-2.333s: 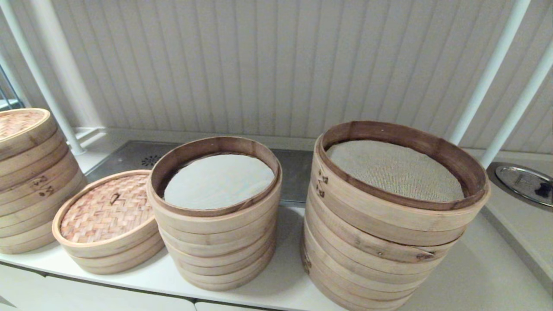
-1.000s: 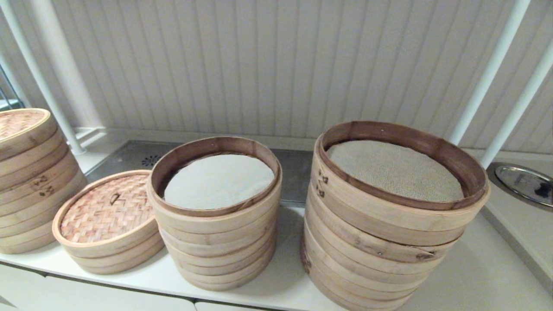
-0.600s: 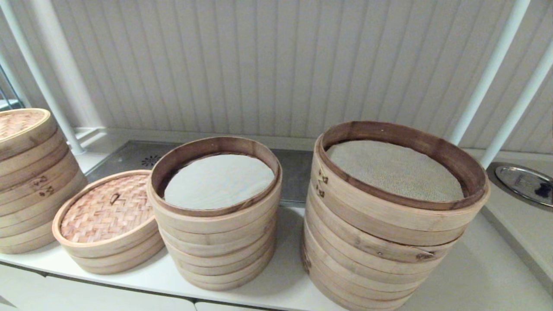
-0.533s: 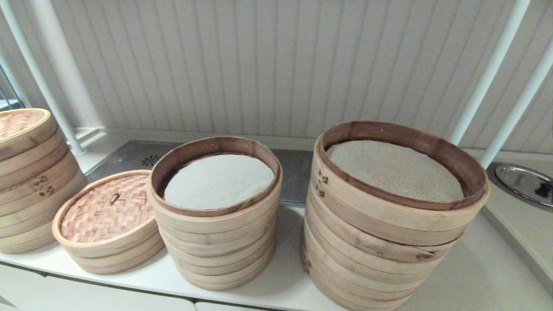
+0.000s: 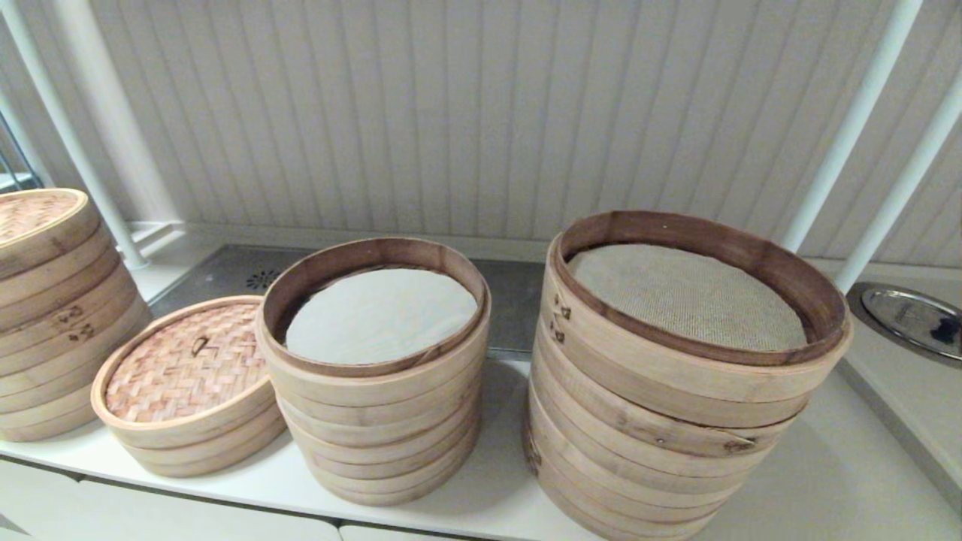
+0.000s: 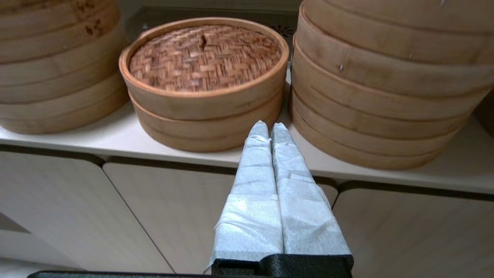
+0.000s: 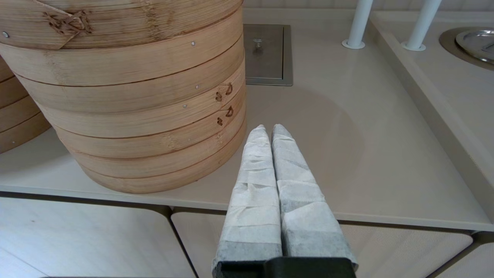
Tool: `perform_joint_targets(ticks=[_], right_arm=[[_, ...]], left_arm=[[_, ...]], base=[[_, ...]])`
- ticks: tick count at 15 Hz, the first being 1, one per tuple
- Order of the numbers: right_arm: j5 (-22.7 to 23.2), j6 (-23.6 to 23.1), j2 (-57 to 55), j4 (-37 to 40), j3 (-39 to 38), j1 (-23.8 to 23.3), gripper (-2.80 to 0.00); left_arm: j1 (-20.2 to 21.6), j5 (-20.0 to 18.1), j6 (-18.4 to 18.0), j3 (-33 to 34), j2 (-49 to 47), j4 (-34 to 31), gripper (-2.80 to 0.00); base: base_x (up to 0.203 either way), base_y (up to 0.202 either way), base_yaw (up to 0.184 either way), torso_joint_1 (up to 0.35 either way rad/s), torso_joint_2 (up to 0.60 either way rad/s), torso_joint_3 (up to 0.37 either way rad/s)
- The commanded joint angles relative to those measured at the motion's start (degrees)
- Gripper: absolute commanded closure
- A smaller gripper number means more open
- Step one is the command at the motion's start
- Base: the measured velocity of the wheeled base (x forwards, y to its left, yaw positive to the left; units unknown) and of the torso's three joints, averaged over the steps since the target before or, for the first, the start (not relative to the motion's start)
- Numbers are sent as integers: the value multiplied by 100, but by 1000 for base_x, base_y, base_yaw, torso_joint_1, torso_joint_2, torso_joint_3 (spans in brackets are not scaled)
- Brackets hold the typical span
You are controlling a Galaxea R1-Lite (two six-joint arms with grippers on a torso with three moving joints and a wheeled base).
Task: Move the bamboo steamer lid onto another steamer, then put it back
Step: Pick up the steamer
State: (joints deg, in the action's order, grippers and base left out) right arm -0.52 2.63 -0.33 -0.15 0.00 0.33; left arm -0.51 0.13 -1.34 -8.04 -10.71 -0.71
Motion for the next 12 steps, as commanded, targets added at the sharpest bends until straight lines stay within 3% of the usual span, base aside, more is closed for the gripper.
perform_joint_targets(ticks=[1,7,12], right_arm=[[0,0,-2,-2,-18,2,0],[0,0,-2,-2,-18,2,0],[0,0,-2,-2,-18,2,0]], left_arm=[[6,16,6,-445,-702,17,0],[537,660,51,-1875,-2862,47,0],[1154,581,206,-2532,-4894,74,0]], base=[[0,0,0,0,0,0],[0,0,0,0,0,0],[0,0,0,0,0,0]])
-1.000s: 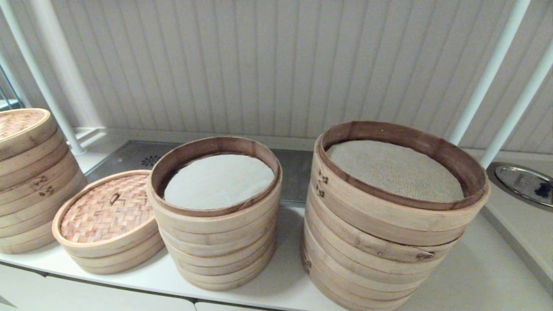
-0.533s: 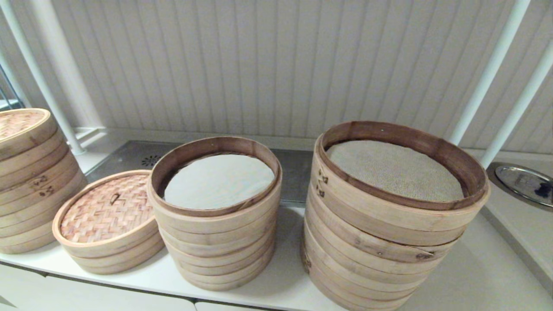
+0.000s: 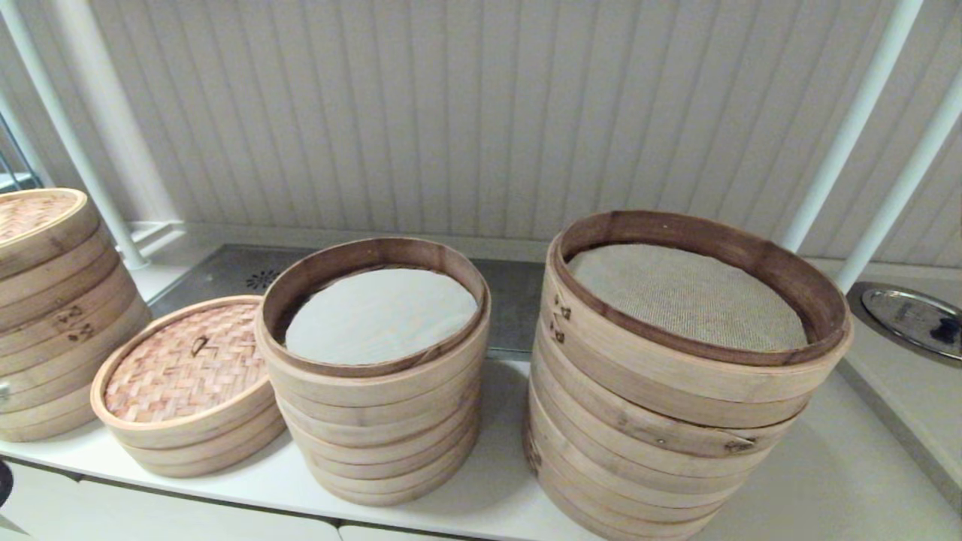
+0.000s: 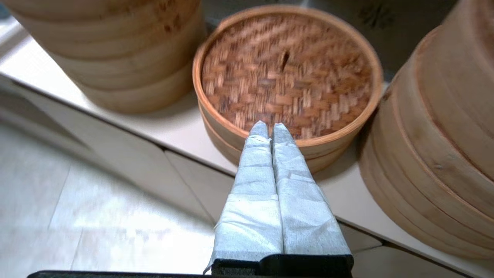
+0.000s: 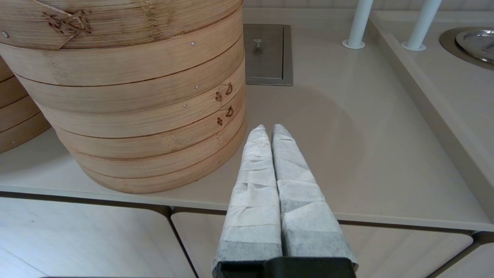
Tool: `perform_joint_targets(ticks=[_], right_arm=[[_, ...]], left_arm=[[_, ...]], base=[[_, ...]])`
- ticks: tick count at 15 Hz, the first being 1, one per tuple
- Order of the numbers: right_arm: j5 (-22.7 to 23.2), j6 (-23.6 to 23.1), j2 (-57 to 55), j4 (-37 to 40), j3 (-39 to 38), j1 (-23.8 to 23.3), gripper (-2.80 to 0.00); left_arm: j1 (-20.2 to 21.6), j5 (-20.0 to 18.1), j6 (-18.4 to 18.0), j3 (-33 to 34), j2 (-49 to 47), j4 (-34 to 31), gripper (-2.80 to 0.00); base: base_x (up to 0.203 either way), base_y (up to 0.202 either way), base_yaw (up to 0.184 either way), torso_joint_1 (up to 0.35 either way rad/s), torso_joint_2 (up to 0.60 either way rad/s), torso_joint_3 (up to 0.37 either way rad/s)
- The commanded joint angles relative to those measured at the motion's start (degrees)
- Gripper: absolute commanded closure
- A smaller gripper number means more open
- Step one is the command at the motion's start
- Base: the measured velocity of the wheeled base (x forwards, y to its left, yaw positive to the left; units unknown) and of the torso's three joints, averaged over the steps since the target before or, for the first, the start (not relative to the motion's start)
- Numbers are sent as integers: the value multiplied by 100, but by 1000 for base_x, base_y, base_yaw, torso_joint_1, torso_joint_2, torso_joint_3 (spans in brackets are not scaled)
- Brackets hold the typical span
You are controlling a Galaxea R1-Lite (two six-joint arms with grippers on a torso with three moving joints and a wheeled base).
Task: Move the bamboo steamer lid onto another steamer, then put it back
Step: Pick up the steamer
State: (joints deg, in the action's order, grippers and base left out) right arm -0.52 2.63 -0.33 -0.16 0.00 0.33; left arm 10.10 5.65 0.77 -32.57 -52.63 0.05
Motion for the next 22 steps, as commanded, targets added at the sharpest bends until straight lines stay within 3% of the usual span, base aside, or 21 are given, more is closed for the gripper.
perform_joint_targets(ticks=[1,5,6,12,14,22], right_arm=[[0,0,-2,-2,-18,2,0],[0,0,-2,-2,-18,2,0],[0,0,-2,-2,-18,2,0],[0,0,-2,-2,-18,2,0],[0,0,-2,-2,-18,2,0],[0,0,-2,-2,-18,2,0]], left_arm=[[252,-155,13,-163,-1080,8,0],[781,-984,5,-534,-2204,135,0],[811,-1108,-46,-611,-2386,257,-280],[898,-1399,-674,-1190,-3518,734,-280],[912,-1797,-984,-1351,-3922,974,-280],[691,-2357,-1412,-1981,-4822,1084,-280]], base=[[0,0,0,0,0,0],[0,0,0,0,0,0],[0,0,0,0,0,0],[0,0,0,0,0,0],[0,0,0,0,0,0],[0,0,0,0,0,0]])
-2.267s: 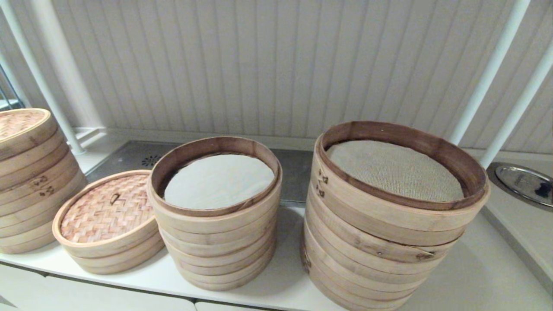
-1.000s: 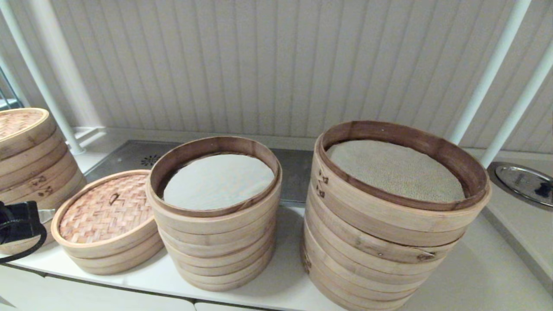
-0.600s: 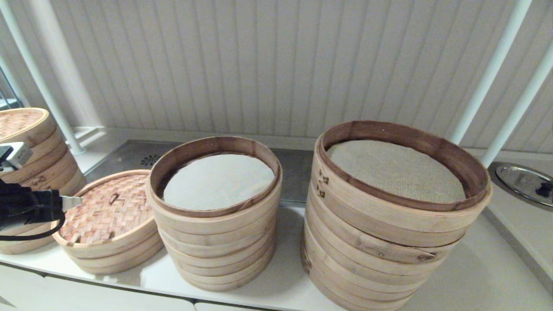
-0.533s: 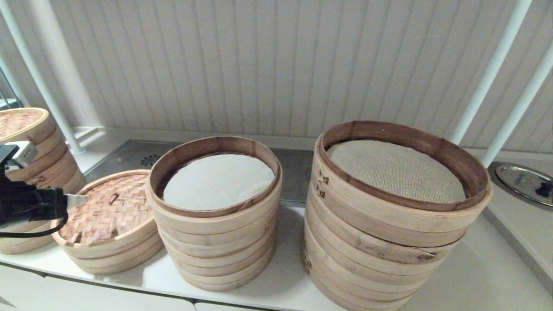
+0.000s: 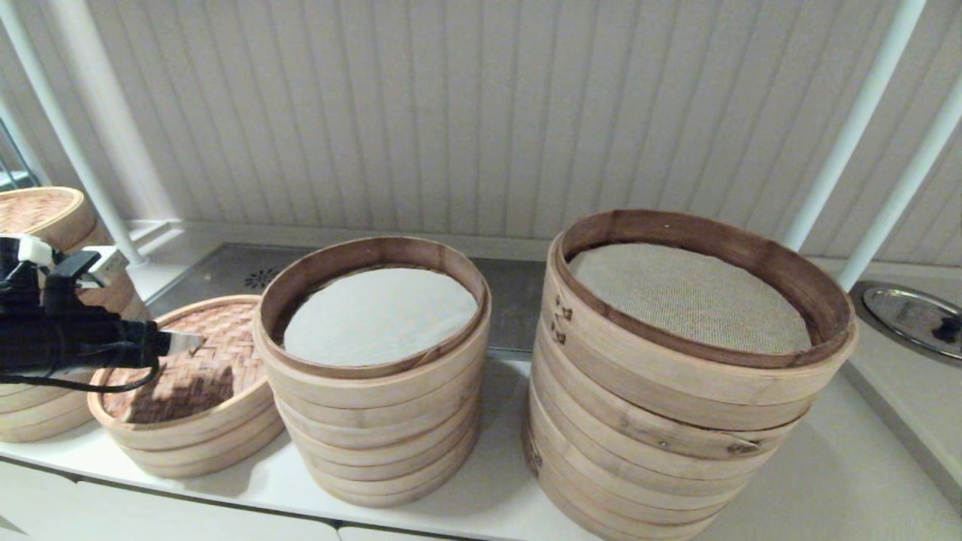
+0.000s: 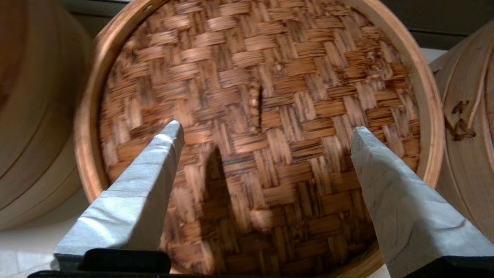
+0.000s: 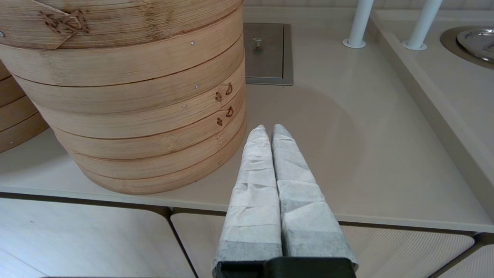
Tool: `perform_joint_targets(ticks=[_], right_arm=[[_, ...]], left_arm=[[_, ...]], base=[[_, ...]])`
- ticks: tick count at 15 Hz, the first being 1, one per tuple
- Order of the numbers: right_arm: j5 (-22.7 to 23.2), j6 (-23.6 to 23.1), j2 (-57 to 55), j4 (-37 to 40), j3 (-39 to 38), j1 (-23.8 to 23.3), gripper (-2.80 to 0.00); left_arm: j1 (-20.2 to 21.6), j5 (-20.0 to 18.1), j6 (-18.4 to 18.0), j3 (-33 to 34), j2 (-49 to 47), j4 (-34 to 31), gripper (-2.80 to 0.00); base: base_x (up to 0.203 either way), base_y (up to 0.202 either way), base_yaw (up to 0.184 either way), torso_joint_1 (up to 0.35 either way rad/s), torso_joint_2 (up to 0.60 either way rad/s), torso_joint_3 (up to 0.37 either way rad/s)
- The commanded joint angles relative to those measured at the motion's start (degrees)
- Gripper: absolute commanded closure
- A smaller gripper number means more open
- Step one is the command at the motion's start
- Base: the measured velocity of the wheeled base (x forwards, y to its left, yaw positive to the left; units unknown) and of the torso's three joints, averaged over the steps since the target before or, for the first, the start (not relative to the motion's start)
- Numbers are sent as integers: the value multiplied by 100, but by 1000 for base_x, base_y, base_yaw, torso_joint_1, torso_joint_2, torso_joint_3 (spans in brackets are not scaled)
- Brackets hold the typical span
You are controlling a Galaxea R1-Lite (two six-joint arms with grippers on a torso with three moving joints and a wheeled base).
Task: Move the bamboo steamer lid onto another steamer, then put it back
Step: Pick up the steamer
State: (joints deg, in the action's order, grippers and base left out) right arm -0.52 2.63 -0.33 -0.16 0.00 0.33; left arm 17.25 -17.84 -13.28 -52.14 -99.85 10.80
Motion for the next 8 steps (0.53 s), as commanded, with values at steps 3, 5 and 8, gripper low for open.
perform_joint_targets(ticks=[3,5,8], right_arm=[[0,0,-2,-2,-18,2,0],[0,0,-2,-2,-18,2,0],[0,0,-2,-2,-18,2,0]], left_arm=[[-140,-60,-18,-84,-279,83,-280],[-150,-69,-40,-115,-352,99,-280],[-142,-53,-61,-200,-612,131,-280]], base=[[0,0,0,0,0,0],[0,0,0,0,0,0],[0,0,0,0,0,0]])
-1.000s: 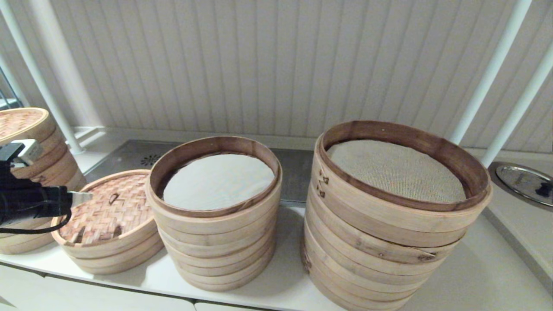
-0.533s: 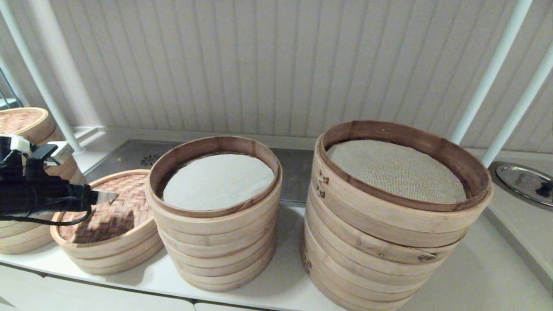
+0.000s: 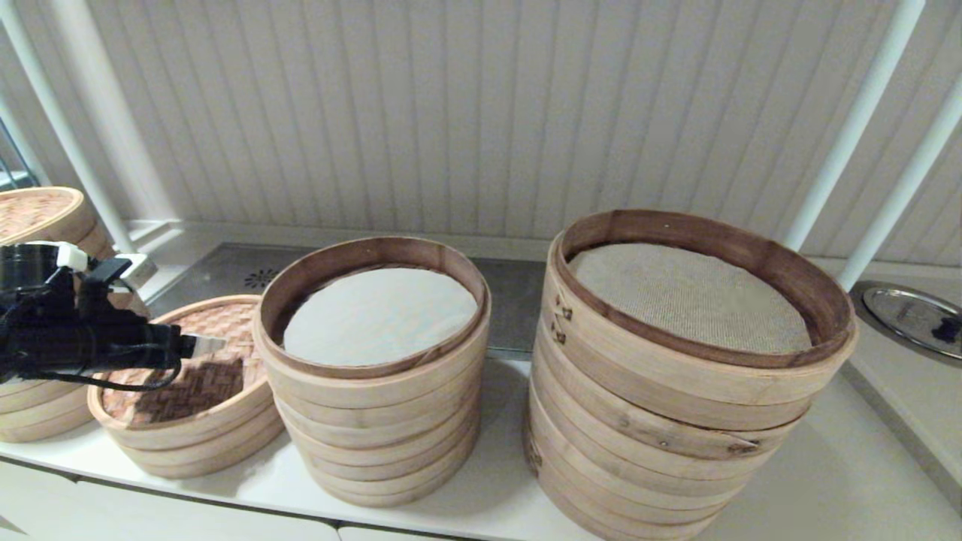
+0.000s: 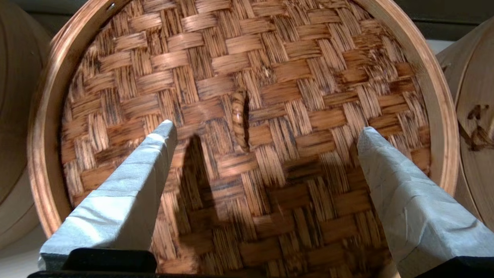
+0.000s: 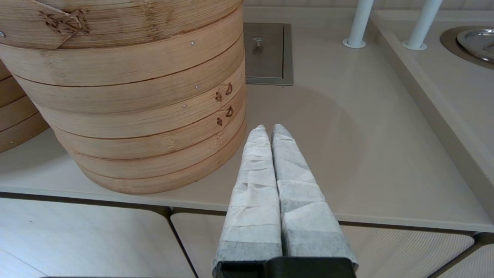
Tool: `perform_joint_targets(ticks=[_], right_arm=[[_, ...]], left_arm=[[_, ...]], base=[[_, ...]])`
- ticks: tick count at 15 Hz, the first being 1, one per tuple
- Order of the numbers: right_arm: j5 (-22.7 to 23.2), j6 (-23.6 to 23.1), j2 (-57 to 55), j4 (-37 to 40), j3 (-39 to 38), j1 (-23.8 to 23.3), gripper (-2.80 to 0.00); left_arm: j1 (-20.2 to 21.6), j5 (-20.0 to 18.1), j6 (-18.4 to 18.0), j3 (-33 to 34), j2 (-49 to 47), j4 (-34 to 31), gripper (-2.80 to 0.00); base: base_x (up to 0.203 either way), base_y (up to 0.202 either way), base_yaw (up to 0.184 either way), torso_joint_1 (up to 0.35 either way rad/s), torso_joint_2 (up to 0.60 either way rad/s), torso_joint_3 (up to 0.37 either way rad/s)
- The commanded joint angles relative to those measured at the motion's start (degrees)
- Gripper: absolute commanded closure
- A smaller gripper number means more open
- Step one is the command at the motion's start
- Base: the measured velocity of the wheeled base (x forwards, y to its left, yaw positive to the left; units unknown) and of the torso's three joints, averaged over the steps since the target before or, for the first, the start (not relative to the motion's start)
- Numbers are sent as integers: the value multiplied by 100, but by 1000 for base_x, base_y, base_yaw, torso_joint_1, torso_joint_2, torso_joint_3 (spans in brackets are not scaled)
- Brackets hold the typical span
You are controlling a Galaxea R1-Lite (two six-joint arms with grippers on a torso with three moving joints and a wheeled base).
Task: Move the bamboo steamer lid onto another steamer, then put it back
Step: Pick up the steamer
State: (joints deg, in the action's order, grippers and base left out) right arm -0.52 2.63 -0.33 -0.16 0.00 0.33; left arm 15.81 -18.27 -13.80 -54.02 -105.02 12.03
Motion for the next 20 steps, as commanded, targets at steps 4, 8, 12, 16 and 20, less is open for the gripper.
perform_joint_targets(ticks=[4,8,12,16,20], right_arm=[[0,0,-2,-2,-17,2,0],[0,0,-2,-2,-18,2,0],[0,0,-2,-2,-18,2,0],[-1,0,-2,-2,-10,2,0],[0,0,-2,-2,-18,2,0]], left_arm=[[1,-1,35,-39,-255,7,-280],[1,17,44,-131,-265,10,-280],[1,45,53,-144,-310,20,-280],[1,70,70,-144,-344,62,0],[-28,70,115,-118,-330,80,0]], base=[[0,0,0,0,0,0],[0,0,0,0,0,0],[0,0,0,0,0,0],[0,0,0,0,0,0],[0,0,0,0,0,0]])
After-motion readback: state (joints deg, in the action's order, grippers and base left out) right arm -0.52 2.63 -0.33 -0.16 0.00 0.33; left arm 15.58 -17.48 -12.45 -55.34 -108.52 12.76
